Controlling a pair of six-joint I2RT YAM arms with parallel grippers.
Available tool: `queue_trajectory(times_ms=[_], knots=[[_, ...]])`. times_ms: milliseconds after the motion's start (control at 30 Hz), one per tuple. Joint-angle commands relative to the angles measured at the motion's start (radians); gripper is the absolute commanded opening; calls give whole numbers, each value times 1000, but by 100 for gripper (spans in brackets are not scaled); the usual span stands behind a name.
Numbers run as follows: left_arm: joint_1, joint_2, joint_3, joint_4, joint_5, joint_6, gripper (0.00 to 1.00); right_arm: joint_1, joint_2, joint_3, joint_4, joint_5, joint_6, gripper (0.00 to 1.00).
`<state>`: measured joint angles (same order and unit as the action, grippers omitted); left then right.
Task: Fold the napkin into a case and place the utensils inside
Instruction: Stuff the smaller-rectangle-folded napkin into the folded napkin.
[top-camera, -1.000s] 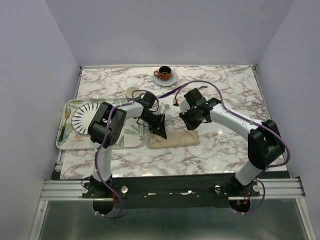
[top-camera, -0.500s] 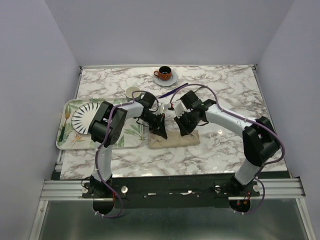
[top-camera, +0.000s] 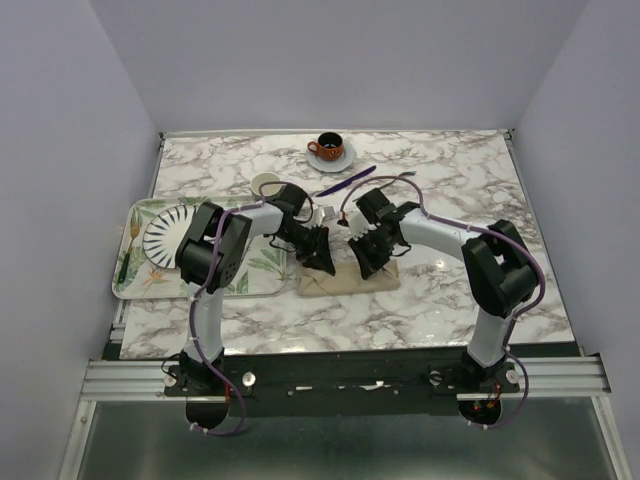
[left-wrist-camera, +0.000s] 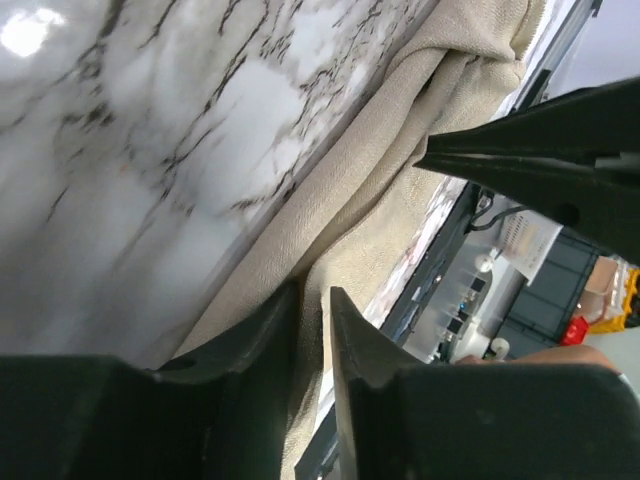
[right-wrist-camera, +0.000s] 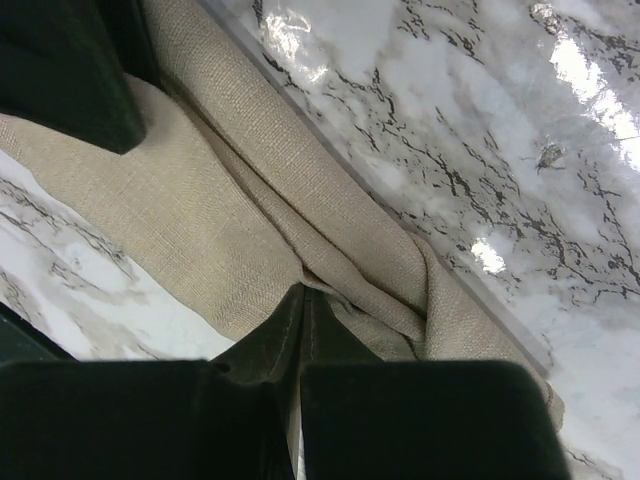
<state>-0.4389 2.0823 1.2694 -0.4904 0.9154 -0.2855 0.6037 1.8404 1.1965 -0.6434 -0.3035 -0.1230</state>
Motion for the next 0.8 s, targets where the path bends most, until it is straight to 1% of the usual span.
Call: queue_trajectory(times_ms=[0, 67, 100, 167, 333, 367, 400, 467, 533, 600, 633, 700, 767], knots=[[75, -142, -74, 143, -52, -43, 39, -27, 45, -23, 7, 32, 43, 8], [116, -213, -117, 243, -61, -81, 39, -36, 49, -29, 7, 20, 51, 8], [127, -232, -129, 274, -65, -124, 37, -38, 49, -31, 4, 15, 55, 8], [140, -269, -154, 343, -56, -158, 33, -41, 52, -34, 4, 15, 62, 8], [88, -314, -220, 342, -12, -133, 20, -58, 65, -34, 4, 15, 91, 7], [78, -323, -234, 342, -10, -135, 14, -64, 66, -34, 4, 12, 95, 7], [63, -324, -245, 339, -7, -130, 10, -65, 66, -32, 4, 10, 100, 7], [42, -329, -275, 332, 2, -124, 7, -65, 60, -31, 2, 4, 98, 7], [0, -338, -294, 323, 11, -104, 6, -67, 57, -29, 1, 1, 100, 7], [-39, -353, -295, 311, 7, -31, 4, -65, 60, -29, -4, -3, 102, 7], [-78, -360, -283, 261, -13, 18, 4, -67, 60, -34, -4, -6, 100, 7], [-110, -375, -283, 254, -71, 93, 2, -67, 60, -40, -4, -11, 98, 7], [-142, -387, -285, 259, -121, 126, 2, -68, 63, -44, -6, -14, 98, 7]])
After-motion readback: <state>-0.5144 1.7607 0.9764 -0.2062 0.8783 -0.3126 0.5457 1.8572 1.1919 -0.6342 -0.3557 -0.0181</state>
